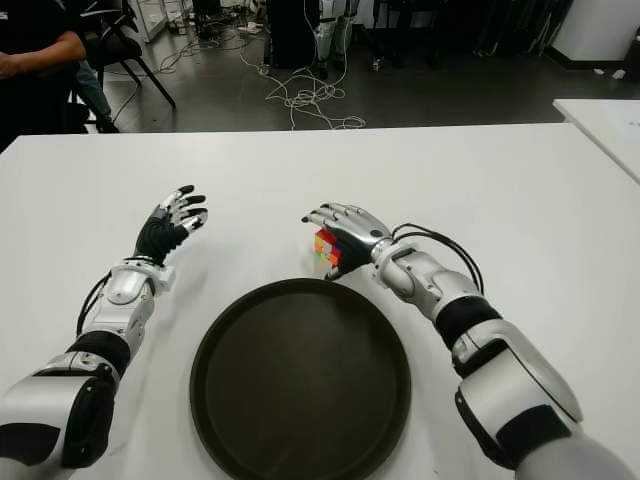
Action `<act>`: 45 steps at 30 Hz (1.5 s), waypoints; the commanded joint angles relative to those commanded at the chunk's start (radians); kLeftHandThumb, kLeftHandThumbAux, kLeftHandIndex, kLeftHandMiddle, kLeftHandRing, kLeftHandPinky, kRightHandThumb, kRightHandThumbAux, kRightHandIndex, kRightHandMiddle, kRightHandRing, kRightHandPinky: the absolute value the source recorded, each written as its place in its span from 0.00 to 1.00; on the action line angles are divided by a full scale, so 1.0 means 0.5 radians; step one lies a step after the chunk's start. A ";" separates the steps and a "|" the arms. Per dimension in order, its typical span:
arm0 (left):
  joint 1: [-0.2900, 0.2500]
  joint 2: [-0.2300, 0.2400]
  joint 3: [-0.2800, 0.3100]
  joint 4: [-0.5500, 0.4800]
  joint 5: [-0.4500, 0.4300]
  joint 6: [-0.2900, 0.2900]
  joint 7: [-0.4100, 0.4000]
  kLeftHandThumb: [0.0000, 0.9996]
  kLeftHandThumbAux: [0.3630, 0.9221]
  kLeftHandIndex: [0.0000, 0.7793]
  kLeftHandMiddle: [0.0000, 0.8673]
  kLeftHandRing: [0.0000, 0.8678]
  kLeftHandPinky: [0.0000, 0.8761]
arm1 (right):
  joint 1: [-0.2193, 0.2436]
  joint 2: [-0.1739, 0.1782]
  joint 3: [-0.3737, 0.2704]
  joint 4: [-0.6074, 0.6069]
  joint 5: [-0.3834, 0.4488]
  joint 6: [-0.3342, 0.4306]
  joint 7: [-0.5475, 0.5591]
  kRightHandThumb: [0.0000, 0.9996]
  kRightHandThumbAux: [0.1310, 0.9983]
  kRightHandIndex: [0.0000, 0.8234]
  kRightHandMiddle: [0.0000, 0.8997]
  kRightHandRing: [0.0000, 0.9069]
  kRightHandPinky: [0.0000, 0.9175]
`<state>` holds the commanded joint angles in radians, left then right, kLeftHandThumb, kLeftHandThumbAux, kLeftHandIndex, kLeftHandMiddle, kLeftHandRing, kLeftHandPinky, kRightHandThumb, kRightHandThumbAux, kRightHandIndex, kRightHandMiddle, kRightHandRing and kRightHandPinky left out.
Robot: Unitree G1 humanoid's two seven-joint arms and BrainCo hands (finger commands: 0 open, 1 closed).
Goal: Pick up the Rubik's Cube and put it in the plate
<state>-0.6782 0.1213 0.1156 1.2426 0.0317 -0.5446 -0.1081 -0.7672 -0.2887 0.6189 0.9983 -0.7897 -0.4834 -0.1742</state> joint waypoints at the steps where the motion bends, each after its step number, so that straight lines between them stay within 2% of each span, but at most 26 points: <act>1: 0.000 -0.001 0.000 -0.001 0.000 -0.004 0.003 0.16 0.65 0.14 0.23 0.24 0.22 | 0.003 0.003 0.004 -0.003 -0.003 0.004 -0.004 0.00 0.78 0.00 0.00 0.00 0.00; 8: 0.002 -0.005 -0.003 -0.004 0.000 -0.020 0.015 0.16 0.67 0.14 0.24 0.25 0.25 | 0.019 0.008 0.023 -0.027 -0.004 0.022 -0.009 0.00 0.78 0.00 0.00 0.00 0.00; 28: 0.009 0.007 -0.020 -0.008 0.007 -0.040 0.004 0.16 0.66 0.14 0.23 0.23 0.20 | 0.037 0.048 0.091 0.005 -0.046 0.080 -0.092 0.00 0.74 0.04 0.01 0.00 0.03; 35: 0.006 0.012 -0.018 -0.005 -0.004 -0.023 -0.006 0.15 0.68 0.14 0.22 0.24 0.25 | 0.035 0.060 0.089 0.004 -0.032 0.107 -0.089 0.00 0.75 0.04 0.01 0.00 0.02; 45: 0.006 0.017 -0.018 -0.002 -0.004 -0.015 -0.006 0.16 0.69 0.14 0.22 0.24 0.25 | 0.031 0.065 0.098 0.005 -0.045 0.134 -0.096 0.00 0.76 0.04 0.01 0.00 0.03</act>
<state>-0.6752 0.1296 0.1065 1.2416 0.0296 -0.5522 -0.1110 -0.7517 -0.2561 0.6681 1.0009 -0.8120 -0.4166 -0.2221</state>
